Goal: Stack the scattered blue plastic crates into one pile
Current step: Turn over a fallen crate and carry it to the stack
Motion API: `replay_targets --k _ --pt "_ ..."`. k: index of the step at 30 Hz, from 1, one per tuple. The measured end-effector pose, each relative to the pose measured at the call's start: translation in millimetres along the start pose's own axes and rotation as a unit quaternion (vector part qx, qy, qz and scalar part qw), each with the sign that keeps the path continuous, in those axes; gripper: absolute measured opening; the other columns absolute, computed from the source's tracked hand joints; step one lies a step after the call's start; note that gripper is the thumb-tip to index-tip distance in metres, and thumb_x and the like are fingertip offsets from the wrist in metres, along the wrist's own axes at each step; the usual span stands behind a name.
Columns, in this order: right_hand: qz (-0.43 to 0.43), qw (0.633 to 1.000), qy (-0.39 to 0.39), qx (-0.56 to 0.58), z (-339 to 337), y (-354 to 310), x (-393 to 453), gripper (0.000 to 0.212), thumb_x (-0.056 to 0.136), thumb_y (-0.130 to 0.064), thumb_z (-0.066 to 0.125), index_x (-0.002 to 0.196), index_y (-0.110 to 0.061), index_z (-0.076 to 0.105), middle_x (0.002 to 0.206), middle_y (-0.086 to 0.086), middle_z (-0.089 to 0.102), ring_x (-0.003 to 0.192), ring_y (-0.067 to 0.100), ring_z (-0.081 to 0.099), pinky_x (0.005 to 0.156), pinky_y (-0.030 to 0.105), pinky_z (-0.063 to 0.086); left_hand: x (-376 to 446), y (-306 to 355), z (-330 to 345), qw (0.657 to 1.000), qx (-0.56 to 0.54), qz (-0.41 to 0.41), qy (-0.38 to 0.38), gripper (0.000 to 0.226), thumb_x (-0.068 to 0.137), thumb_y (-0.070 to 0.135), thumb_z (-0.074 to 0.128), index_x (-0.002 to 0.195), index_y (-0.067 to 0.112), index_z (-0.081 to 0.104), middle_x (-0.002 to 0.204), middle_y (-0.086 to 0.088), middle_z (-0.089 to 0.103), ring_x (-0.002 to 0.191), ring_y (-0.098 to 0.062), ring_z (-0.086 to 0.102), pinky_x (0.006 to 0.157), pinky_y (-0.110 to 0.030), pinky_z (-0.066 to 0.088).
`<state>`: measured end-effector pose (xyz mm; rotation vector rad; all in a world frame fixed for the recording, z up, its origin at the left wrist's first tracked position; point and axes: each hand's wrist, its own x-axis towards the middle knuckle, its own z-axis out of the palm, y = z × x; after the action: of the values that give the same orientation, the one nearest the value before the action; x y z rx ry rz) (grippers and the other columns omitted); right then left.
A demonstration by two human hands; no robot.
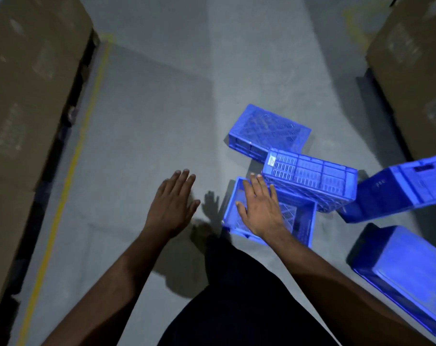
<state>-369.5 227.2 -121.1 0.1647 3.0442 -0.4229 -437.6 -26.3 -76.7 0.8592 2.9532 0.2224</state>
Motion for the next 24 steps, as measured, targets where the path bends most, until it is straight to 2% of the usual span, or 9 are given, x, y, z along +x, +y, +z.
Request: replay_targets --k 3,8,12,16,19,21,24 --pt "0.049 0.999 0.0 0.006 16 -6 77 0.066 0.093 -0.049 0.035 0.145 -0.009 0.043 0.157 0.015 0.035 0.148 0.031 0.028 0.115 0.059 0.025 81 -58 8 1.0 0.0 0.023 -0.02 0.069 0.098 0.053 0.03 0.153 0.012 0.033 0.161 -0.009 0.031 0.15 -0.028 0.025 0.118 -0.045 0.026" --pt "0.121 0.992 0.01 0.024 24 -21 216 0.071 0.09 -0.051 0.029 0.145 -0.009 0.044 0.158 0.015 0.034 0.148 0.032 0.026 0.115 0.059 0.024 219 -148 4 0.995 0.008 0.072 -0.062 0.07 0.099 0.055 0.027 0.154 0.013 0.031 0.161 -0.009 0.03 0.15 -0.027 0.022 0.118 -0.046 0.026" --pt "0.174 0.984 -0.006 0.039 6 -30 316 0.068 0.094 -0.049 0.037 0.15 -0.01 0.037 0.162 0.015 0.024 0.151 0.032 0.017 0.118 0.058 0.019 324 -200 -19 0.991 0.009 0.114 -0.075 0.069 0.1 0.055 0.026 0.155 0.013 0.03 0.162 -0.009 0.028 0.151 -0.027 0.021 0.119 -0.046 0.025" --pt "0.228 0.972 -0.015 0.058 -3 -24 393 0.067 0.097 -0.047 0.044 0.153 -0.014 0.03 0.164 0.012 0.02 0.151 0.03 0.016 0.116 0.055 0.026 429 -231 -19 0.982 0.004 0.163 -0.098 0.068 0.099 0.055 0.028 0.154 0.015 0.032 0.161 -0.008 0.03 0.15 -0.028 0.024 0.117 -0.047 0.028" --pt "0.284 0.956 -0.016 0.069 7 -9 450 0.065 0.098 -0.046 0.044 0.153 -0.014 0.031 0.163 0.013 0.021 0.15 0.032 0.019 0.113 0.056 0.03 527 -246 2 0.958 -0.001 0.257 -0.126 0.066 0.099 0.052 0.032 0.147 0.01 0.044 0.153 -0.014 0.044 0.142 -0.034 0.038 0.11 -0.046 0.032" --pt "0.336 0.939 -0.02 0.07 18 2 487 0.065 0.098 -0.046 0.044 0.153 -0.014 0.03 0.164 0.013 0.02 0.151 0.032 0.019 0.113 0.055 0.03 595 -251 14 0.94 0.0 0.312 -0.139 0.063 0.096 0.048 0.04 0.142 0.007 0.049 0.147 -0.017 0.05 0.134 -0.038 0.047 0.105 -0.046 0.034" --pt "0.43 0.897 -0.011 0.101 22 11 537 0.066 0.097 -0.048 0.042 0.152 -0.014 0.03 0.163 0.014 0.021 0.15 0.031 0.02 0.112 0.056 0.031 691 -245 19 0.912 -0.007 0.378 -0.158 0.063 0.091 0.044 0.05 0.141 0.006 0.051 0.146 -0.017 0.05 0.134 -0.037 0.046 0.106 -0.045 0.038"
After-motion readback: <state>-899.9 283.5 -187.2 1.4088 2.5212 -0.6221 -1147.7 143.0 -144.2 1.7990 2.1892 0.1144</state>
